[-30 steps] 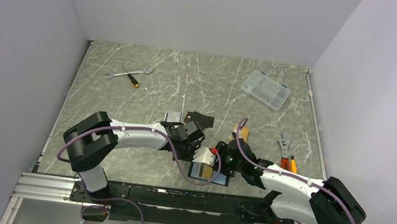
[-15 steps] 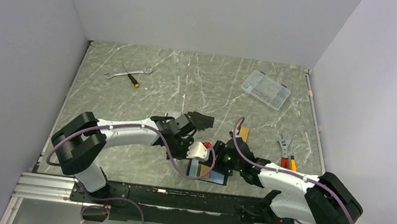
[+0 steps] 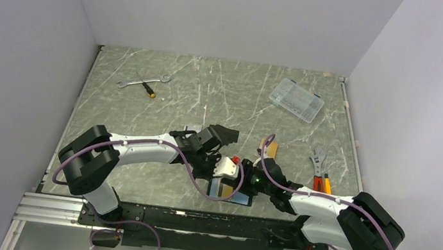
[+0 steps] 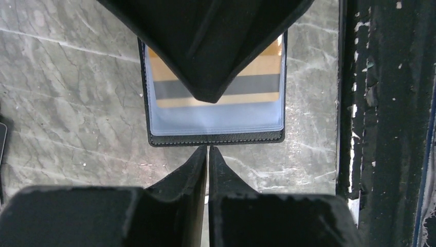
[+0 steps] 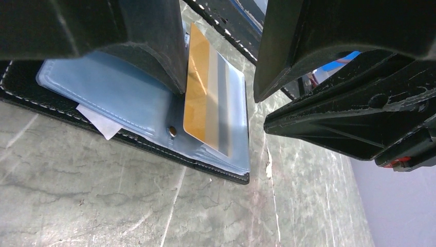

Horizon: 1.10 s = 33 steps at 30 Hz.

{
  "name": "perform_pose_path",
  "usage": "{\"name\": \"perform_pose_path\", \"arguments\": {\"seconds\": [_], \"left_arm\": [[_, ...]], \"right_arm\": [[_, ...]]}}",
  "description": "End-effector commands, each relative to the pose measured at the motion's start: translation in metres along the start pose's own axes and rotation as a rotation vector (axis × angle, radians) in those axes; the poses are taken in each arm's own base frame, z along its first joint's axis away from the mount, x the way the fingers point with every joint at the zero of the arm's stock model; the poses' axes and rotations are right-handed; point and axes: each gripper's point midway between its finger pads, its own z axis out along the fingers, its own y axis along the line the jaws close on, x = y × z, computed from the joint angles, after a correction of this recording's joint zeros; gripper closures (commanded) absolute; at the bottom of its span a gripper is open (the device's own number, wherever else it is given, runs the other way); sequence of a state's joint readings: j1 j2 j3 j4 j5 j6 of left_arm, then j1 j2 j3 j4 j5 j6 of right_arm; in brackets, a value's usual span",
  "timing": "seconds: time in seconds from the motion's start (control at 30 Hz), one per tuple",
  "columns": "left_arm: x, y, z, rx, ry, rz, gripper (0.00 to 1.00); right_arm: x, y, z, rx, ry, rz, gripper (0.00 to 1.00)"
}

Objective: Put the credit cards into the card holder
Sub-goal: Insert the credit card into the card holder.

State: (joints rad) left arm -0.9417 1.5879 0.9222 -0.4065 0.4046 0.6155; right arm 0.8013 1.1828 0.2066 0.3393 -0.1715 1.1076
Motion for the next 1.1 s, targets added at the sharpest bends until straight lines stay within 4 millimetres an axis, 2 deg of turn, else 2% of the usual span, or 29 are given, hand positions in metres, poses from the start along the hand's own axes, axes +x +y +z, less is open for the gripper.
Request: {"name": "perform_pose_path", "arguments": {"seconds": [0.0, 0.3, 0.47, 0.57, 0.77, 0.9, 0.97, 1.07], "left_arm": [[-0.024, -0.001, 0.001, 0.028, -0.09, 0.001, 0.88], [-0.015, -0.003, 0.025, 0.047, -0.028, 0.033, 0.86], [-0.002, -0.003, 0.035, 0.034, 0.035, 0.049, 0.86], [0.011, -0.006, 0.037, 0.028, 0.08, 0.068, 0.87], [0.016, -0.007, 0.037, -0.017, 0.139, 0.112, 0.89], [0.019, -0.006, 0.041, -0.025, 0.174, 0.114, 0.89], [0.022, -0.005, 0.044, -0.031, 0.198, 0.118, 0.89], [0.024, -0.007, 0.046, -0.033, 0.21, 0.123, 0.89]], "right_arm": [[0.015, -0.035, -0.001, 0.096, 0.043, -0.002, 0.48], [0.016, -0.04, -0.001, 0.1, 0.046, 0.015, 0.48], [0.017, -0.037, -0.002, 0.088, 0.053, 0.018, 0.49], [0.015, -0.038, -0.008, 0.087, 0.054, 0.019, 0.47], [-0.001, -0.038, -0.029, 0.089, 0.024, 0.016, 0.4], [-0.001, -0.037, -0.034, 0.082, 0.039, 0.024, 0.39], [0.0, -0.036, -0.035, 0.09, 0.056, 0.022, 0.42], [0.002, -0.035, -0.038, 0.102, 0.072, 0.013, 0.54]]}}
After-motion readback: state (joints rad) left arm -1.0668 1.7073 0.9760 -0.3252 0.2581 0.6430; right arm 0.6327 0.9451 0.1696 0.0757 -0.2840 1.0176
